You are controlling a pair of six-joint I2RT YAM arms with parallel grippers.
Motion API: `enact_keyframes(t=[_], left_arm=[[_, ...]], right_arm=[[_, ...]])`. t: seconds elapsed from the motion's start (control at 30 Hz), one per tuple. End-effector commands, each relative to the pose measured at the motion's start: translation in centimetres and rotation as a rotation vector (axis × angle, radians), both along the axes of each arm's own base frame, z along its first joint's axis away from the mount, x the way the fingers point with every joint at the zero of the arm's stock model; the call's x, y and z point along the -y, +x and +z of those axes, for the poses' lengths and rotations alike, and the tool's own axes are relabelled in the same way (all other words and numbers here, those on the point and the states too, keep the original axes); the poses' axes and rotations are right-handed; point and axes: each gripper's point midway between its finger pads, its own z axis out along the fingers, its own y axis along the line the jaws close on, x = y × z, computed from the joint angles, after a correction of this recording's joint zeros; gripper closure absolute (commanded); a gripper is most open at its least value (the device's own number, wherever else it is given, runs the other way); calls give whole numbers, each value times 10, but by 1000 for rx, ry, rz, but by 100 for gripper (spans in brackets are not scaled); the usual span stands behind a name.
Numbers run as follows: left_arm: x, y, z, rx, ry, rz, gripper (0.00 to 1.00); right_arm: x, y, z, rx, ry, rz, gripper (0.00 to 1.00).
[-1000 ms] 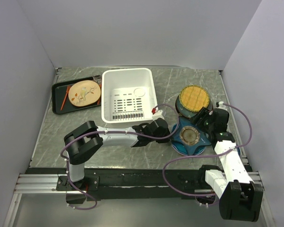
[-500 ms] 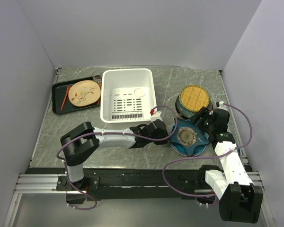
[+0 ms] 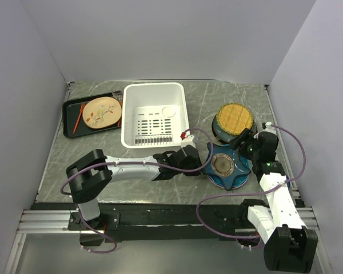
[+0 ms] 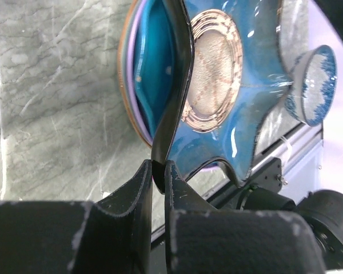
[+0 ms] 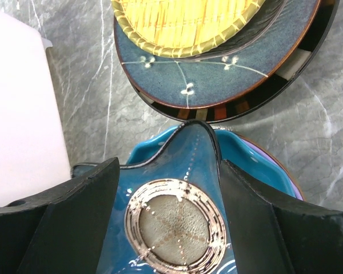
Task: Place the plates into the plastic bin on the countertop
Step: Pick up the plate from the corner of the board.
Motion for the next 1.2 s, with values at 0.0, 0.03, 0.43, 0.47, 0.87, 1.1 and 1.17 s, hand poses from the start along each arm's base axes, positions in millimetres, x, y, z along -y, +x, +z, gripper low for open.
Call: enact_keyframes(t=[0.0,0.03,0.43,0.47,0.87,1.1,1.17], left_arm=[[10,-13,64,92,-131,-69,99],[8,-12,65,94,-125,-63,99],[-12,-8,51,65,-55,23,99],[-15,-8,47,60,-46,30,99],[-12,-7,37,48,-23,34,99],[-8,-8,32,41,-24,22,98],[-7,-8,29,38,-24,21,91]], right_arm=[[1,4,14,49,-5,6,22],[0,3,13,48,-3,7,22],[-3,-6,-19,-64,17,20,27],[-5,-7,-21,-74,24,29,27],[-20,-9,-64,-249,95,100,58],[-19,-9,-62,-239,93,98,85],[-19,-9,-62,-239,93,96,90]])
